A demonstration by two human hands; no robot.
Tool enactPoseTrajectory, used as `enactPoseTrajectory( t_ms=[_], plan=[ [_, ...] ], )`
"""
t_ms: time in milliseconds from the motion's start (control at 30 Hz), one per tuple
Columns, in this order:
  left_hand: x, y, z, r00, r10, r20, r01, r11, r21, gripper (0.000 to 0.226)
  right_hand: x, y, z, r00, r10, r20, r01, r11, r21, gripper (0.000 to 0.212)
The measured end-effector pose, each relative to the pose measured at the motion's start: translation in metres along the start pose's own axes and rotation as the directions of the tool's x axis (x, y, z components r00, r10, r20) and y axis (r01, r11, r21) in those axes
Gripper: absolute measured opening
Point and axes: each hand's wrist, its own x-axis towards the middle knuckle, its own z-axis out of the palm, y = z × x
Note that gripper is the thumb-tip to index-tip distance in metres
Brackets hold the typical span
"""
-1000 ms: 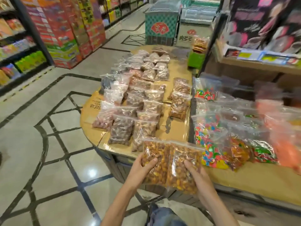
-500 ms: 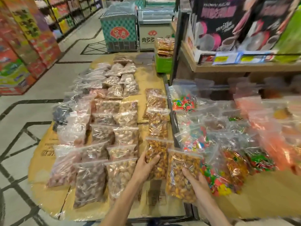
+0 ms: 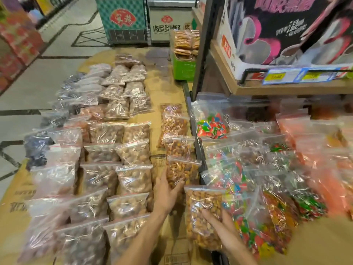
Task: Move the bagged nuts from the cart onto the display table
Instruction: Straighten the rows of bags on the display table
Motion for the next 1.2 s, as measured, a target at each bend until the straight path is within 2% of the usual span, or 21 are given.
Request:
enactPoseTrajectory(
  t_ms=[67, 100, 200, 300, 367, 467, 667, 733, 833, 900, 967, 1067, 1200],
  plan=[
    [0.002, -0.001, -0.003, 1.000, -0.015, 0.012, 0.016, 0.997, -0.076, 0.079, 0.006, 0.008, 0.006, 0.999, -0.022, -0.027, 0.020, 0.997, -0.074, 0.109],
    [0.002, -0.002, -0.005, 1.000, -0.013, 0.019, 0.015, 0.992, -0.123, 0.075, 0.006, 0.010, 0.009, 0.999, -0.020, -0.032, 0.016, 0.995, -0.103, 0.112],
    [-0.010, -0.002, -0.017, 0.999, -0.035, 0.039, 0.042, 0.985, -0.168, 0.074, -0.002, 0.000, 0.028, 0.998, -0.035, 0.052, 0.040, 0.995, -0.092, 0.087],
    [-0.022, 0.001, -0.026, 1.000, -0.011, 0.017, 0.014, 0.979, -0.202, 0.072, 0.001, -0.016, 0.044, 0.991, -0.082, 0.106, 0.096, 0.987, -0.131, 0.091],
    [-0.029, 0.004, -0.031, 1.000, 0.027, -0.016, -0.029, 0.983, -0.180, 0.069, 0.014, -0.017, 0.055, 0.986, -0.143, 0.087, 0.157, 0.970, -0.185, 0.097],
    [-0.037, 0.003, -0.036, 0.996, 0.081, -0.025, -0.083, 0.990, -0.112, 0.066, 0.025, -0.012, 0.063, 0.972, -0.236, 0.012, 0.227, 0.917, -0.328, 0.092],
    [-0.057, -0.003, -0.047, 0.989, 0.148, -0.016, -0.149, 0.988, -0.039, 0.065, 0.020, -0.008, 0.063, 0.972, -0.234, -0.017, 0.212, 0.906, -0.368, 0.073],
    [-0.062, -0.002, -0.053, 0.984, 0.176, -0.027, -0.176, 0.984, 0.005, 0.058, 0.018, -0.009, 0.064, 0.965, -0.259, -0.041, 0.228, 0.906, -0.355, 0.080],
    [-0.069, -0.003, -0.071, 0.969, 0.241, -0.053, -0.236, 0.968, 0.086, 0.048, 0.011, -0.014, 0.066, 0.966, -0.242, -0.085, 0.207, 0.931, -0.301, 0.105],
    [-0.074, -0.007, -0.084, 0.950, 0.306, -0.064, -0.291, 0.941, 0.175, 0.046, 0.006, -0.019, 0.067, 0.959, -0.265, -0.102, 0.220, 0.921, -0.323, 0.109],
    [-0.076, -0.010, -0.098, 0.924, 0.374, -0.083, -0.336, 0.896, 0.290, 0.044, 0.001, -0.025, 0.071, 0.937, -0.334, -0.107, 0.260, 0.866, -0.428, 0.105],
    [-0.073, -0.019, -0.118, 0.895, 0.438, -0.085, -0.368, 0.832, 0.415, 0.046, -0.003, -0.035, 0.083, 0.876, -0.475, -0.085, 0.315, 0.696, -0.645, 0.101],
    [-0.060, -0.035, -0.147, 0.923, 0.376, -0.087, -0.291, 0.825, 0.485, 0.053, -0.003, -0.049, 0.109, 0.859, -0.511, -0.009, 0.335, 0.576, -0.745, 0.091]
  ],
)
